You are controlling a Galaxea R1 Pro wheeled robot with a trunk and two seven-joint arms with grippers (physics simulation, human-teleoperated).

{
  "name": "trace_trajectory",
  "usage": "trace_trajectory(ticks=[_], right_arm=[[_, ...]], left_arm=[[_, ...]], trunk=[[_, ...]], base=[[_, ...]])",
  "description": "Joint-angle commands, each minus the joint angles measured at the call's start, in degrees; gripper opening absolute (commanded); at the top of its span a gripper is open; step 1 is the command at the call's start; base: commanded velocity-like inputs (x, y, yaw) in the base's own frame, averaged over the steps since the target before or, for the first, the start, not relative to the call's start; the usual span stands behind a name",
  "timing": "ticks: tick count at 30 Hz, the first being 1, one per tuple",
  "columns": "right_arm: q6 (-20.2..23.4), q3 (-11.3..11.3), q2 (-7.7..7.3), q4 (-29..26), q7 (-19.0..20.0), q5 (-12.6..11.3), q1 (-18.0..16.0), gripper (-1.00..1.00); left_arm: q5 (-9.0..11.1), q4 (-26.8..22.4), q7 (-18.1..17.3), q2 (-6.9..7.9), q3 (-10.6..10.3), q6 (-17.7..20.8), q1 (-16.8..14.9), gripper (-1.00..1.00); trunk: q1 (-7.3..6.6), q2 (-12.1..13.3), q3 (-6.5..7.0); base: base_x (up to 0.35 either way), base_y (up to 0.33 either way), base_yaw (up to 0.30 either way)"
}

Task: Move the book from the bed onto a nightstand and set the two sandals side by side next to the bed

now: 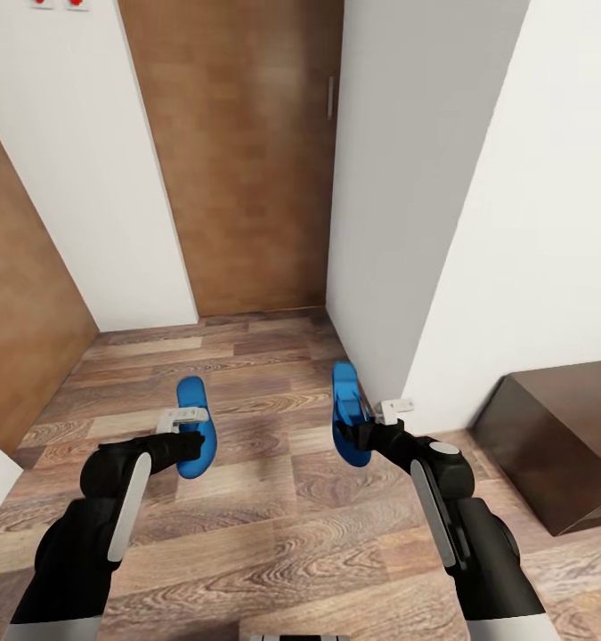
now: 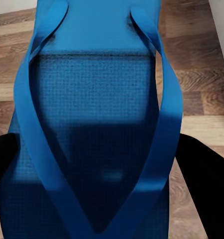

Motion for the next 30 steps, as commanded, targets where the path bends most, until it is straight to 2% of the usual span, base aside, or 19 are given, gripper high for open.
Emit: trace_trajectory(ticks=[1,30], right_arm=[[0.31,-0.05,0.02,-0.05,0.05,-0.14,-0.03,-1.00],[0.29,-0.05,0.02,-0.05,0.05,-0.14,-0.03,-1.00]], left_arm=[[0.27,-0.04,-0.09,-0.02,0.09,0.27,-0.03,-1.00],[0.38,-0.04,-0.17,-0.02,0.00,0.27,-0.03,-1.00]], trunk=[[-0.03,0.00,0.18],[-0.78,0.39,6.60]], base=[[0.000,0.000,0.000],[0.000,0.000,0.000]])
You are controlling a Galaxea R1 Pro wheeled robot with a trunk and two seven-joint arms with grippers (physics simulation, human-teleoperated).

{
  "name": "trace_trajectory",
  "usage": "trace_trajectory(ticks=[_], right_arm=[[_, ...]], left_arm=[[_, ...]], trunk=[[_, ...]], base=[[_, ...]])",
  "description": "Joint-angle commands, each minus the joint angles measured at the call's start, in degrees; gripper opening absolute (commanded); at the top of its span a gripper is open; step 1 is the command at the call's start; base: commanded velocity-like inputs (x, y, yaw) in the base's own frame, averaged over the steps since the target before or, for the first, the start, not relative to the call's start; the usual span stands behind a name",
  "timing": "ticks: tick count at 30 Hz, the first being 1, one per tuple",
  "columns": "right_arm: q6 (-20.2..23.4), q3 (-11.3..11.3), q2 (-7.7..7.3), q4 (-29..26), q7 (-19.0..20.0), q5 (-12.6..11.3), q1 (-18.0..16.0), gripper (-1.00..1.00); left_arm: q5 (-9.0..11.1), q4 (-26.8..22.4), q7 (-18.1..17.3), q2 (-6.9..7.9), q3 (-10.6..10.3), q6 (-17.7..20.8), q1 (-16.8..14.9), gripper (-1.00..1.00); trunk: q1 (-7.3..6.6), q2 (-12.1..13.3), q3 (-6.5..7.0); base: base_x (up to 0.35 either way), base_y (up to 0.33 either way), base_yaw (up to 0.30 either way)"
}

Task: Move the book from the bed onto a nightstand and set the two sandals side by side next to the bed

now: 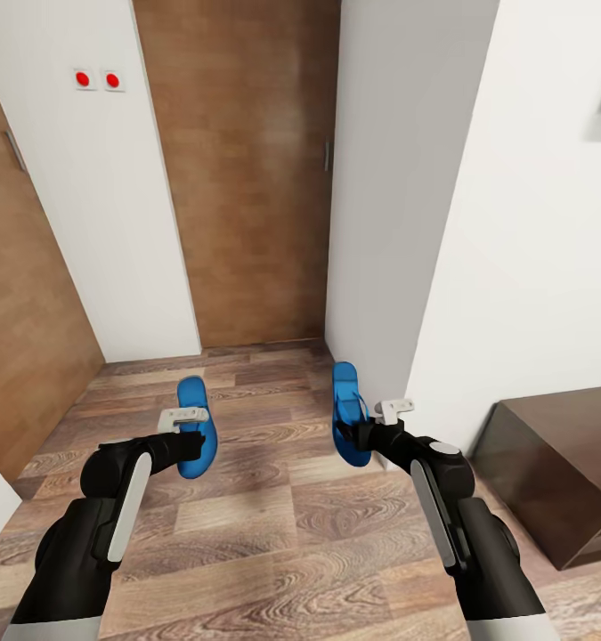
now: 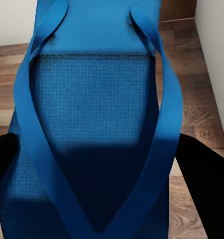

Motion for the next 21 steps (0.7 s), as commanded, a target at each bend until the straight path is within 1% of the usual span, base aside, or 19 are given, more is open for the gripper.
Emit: trace_trajectory(ticks=[1,10,13,15,16,19,20,21], right_arm=[[0.29,-0.05,0.02,-0.05,0.03,-0.14,-0.03,-1.00],[0.30,-0.05,0.02,-0.05,0.05,-0.14,-0.03,-1.00],[0.32,-0.05,0.02,-0.05,0.05,-0.14,-0.03,-1.00],[0.32,-0.05,0.02,-0.05,0.03,-0.14,-0.03,-1.00],[0.32,-0.05,0.02,-0.05,0.04,-0.14,-0.03,-1.00],[0.32,-0.05,0.03,-0.05,0.04,-0.14,-0.03,-1.00],[0.34,0.00,0.11,-0.05,0.09,-0.14,-0.03,-1.00],[0.34,0.03,0.16,-0.03,0.08,-0.12,-0.03,-1.00]], left_arm=[[0.27,-0.04,-0.10,-0.02,0.09,0.28,-0.03,-1.00],[0.51,0.19,0.11,-0.02,-0.19,0.28,-0.03,-1.00],[0.60,1.66,0.13,-0.03,-0.28,0.28,-0.03,-1.00],[0.72,3.97,0.14,-0.07,-0.32,-0.01,0.22,-1.00],[0.85,5.98,0.00,-0.15,-0.26,-1.52,0.85,-1.00],[1.55,9.08,-0.11,-0.45,-0.25,-4.89,1.67,-1.00],[2.12,10.87,-0.11,-1.05,-0.25,-6.84,2.15,-1.00],[2.30,11.60,-0.05,-1.45,-0.25,-7.62,2.50,-1.00]], trunk=[[-0.03,0.00,0.17],[-0.27,0.12,2.17],[-0.34,0.16,2.83],[-0.39,0.18,3.27],[-0.42,0.20,3.50],[-0.50,0.24,4.16],[-0.52,0.25,4.38],[-0.52,0.25,4.38]], base=[[0.000,0.000,0.000],[0.000,0.000,0.000],[0.000,0.000,0.000],[0.000,0.000,0.000],[0.000,0.000,0.000],[0.000,0.000,0.000],[0.000,0.000,0.000],[0.000,0.000,0.000]])
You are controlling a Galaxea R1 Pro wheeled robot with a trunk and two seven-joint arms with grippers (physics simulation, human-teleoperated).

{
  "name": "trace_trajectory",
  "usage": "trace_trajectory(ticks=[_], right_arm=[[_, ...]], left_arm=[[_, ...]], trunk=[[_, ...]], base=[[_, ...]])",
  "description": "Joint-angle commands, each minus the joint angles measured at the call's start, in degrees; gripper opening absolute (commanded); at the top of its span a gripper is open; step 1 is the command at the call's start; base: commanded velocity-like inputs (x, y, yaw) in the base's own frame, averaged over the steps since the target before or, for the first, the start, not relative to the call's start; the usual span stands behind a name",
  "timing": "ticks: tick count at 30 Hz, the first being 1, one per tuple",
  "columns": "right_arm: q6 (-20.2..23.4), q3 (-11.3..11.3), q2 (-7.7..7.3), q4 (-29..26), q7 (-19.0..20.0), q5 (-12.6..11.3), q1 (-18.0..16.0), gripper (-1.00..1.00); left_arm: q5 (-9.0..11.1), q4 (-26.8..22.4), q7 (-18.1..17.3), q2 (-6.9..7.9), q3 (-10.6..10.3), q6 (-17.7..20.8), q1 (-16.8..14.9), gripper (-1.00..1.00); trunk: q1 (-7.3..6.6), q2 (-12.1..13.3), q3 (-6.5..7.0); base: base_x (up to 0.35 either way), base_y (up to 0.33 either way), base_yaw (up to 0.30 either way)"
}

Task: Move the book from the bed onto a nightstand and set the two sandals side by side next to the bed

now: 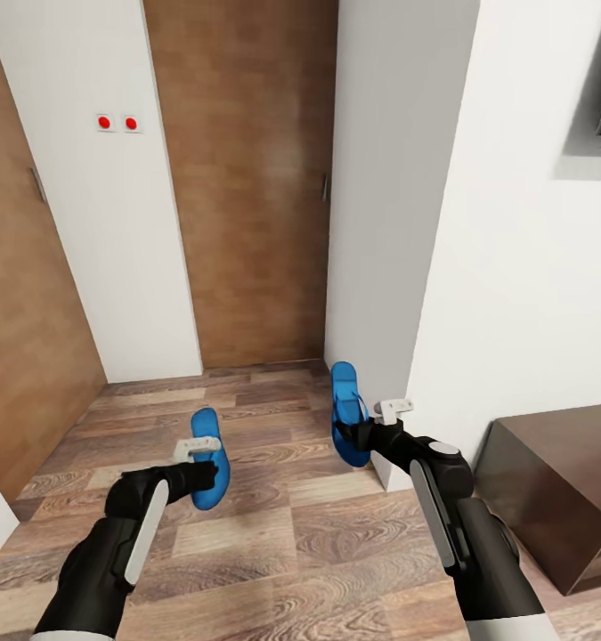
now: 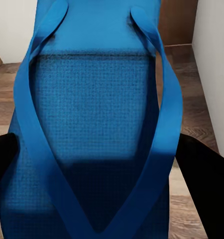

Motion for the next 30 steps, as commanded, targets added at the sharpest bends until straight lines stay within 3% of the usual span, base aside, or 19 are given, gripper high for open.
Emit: trace_trajectory(ticks=[1,6,13,16,30], right_arm=[[0.31,-0.02,0.04,-0.06,0.07,-0.16,-0.04,-1.00],[0.28,-0.06,-0.08,-0.10,0.04,-0.18,-0.03,-1.00],[0.48,0.17,0.08,-0.58,0.40,0.05,-0.37,-1.00],[0.69,1.00,0.83,-0.75,0.36,0.09,-1.06,-1.00],[0.69,1.00,0.83,-0.75,0.36,0.09,-1.06,-1.00]], left_arm=[[0.33,0.61,-0.04,-0.46,0.16,-0.39,0.41,-1.00],[1.11,3.88,-0.19,-1.83,0.11,-3.44,2.25,-1.00],[1.66,8.44,-0.75,-2.13,-0.19,-9.07,3.39,-1.00],[1.77,8.42,-0.85,-2.10,-0.19,-9.09,4.19,-1.00],[1.77,8.42,-0.85,-2.10,-0.19,-9.09,4.19,-1.00]], trunk=[[-0.02,-0.03,-0.06],[-0.02,-0.03,-0.06],[-0.01,-0.03,-0.06],[-0.01,-0.03,-0.06],[-0.01,-0.03,-0.06]], base=[[0.000,0.000,0.000],[0.000,0.000,0.000],[-0.123,0.006,0.000],[0.000,0.028,0.000],[0.000,0.026,0.000]])
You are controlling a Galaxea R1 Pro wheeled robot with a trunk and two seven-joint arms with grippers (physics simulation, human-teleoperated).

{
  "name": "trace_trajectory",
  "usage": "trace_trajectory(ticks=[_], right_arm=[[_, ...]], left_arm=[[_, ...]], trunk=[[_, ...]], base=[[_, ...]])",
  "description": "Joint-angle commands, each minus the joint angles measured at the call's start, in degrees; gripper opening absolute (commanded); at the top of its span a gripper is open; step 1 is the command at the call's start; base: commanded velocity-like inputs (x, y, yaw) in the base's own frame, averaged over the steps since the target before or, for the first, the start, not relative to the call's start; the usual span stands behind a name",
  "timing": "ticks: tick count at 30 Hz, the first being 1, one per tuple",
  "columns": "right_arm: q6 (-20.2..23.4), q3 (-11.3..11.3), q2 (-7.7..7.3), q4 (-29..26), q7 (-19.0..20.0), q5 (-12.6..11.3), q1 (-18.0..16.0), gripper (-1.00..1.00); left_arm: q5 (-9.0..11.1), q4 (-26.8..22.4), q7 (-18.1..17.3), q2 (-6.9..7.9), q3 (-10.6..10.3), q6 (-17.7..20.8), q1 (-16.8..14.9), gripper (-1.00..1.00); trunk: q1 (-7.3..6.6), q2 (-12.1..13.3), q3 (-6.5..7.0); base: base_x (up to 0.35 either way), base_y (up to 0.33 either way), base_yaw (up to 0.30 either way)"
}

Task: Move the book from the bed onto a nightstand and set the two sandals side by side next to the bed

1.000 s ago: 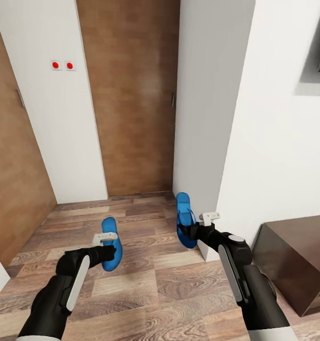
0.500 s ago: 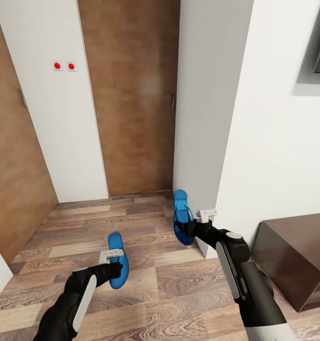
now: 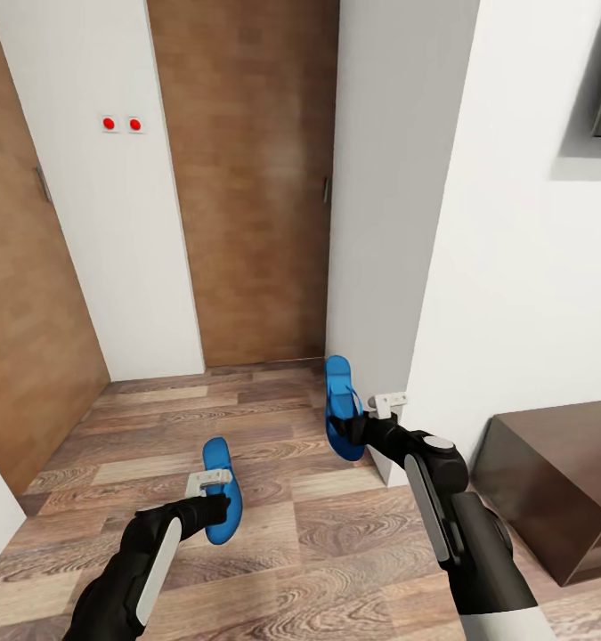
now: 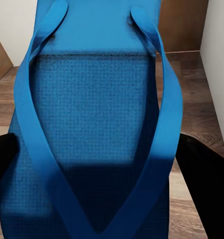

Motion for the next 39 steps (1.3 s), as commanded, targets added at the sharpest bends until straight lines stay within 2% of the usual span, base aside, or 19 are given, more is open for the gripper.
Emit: trace_trajectory(ticks=[1,8,11,15,26,29,31,34,35,39], right_arm=[[0.31,-0.04,0.02,-0.06,0.07,-0.17,-0.04,-1.00],[0.30,-0.04,0.02,-0.04,0.07,-0.15,-0.03,-1.00],[1.03,0.66,0.13,-0.62,0.03,-0.22,0.93,-1.00],[2.36,1.59,0.18,-1.10,0.01,-0.24,2.11,-1.00],[5.40,1.70,0.08,-2.69,-0.07,-0.17,2.64,-1.00],[6.16,1.66,-0.38,-2.85,-0.10,-0.15,3.00,-1.00],[8.19,1.61,-1.14,-3.57,-0.09,-0.17,3.43,-1.00],[12.80,1.34,-2.32,-5.86,-0.09,-0.18,4.28,-1.00],[14.58,1.18,-3.36,-6.61,-0.04,-0.21,4.83,-1.00],[15.50,1.24,-4.30,-7.04,-0.01,-0.26,5.11,-1.00]], left_arm=[[0.28,-0.05,-0.18,-0.06,0.18,0.33,-0.03,-1.00],[0.28,-0.06,-0.18,-0.03,0.16,0.36,-0.03,-1.00],[0.17,0.83,-0.20,-0.54,0.31,0.80,0.34,-1.00],[0.12,2.13,-0.24,-0.80,0.35,0.96,0.49,-1.00],[0.06,4.15,-0.27,-1.29,0.25,0.34,0.55,-1.00],[0.03,4.53,-0.27,-1.71,0.03,-1.41,0.57,-1.00],[0.04,4.72,-0.27,-2.11,-0.30,-2.97,0.58,-1.00],[0.08,4.98,-0.29,-2.43,-0.57,-4.19,0.59,-1.00],[0.09,5.05,-0.33,-2.56,-0.70,-4.54,0.59,-1.00],[0.14,5.09,-0.33,-2.62,-0.71,-4.72,0.59,-1.00]], trunk=[[-0.01,-0.03,-0.06],[-0.01,-0.03,-0.06],[-0.01,-0.03,-0.06],[-0.01,-0.03,-0.06],[-0.01,-0.03,-0.06],[-0.01,-0.03,-0.06],[-0.01,-0.03,-0.06],[-0.01,-0.03,-0.06],[-0.01,-0.03,-0.06],[-0.01,-0.03,-0.06]], base=[[0.000,0.026,0.000],[-0.001,0.028,-0.003],[-0.038,0.124,-0.099],[-0.078,0.233,-0.203],[-0.090,0.273,-0.256],[-0.033,0.110,-0.266],[-0.015,0.050,-0.266],[-0.007,0.022,-0.266],[-0.002,0.006,-0.266],[-0.001,0.003,-0.266]])
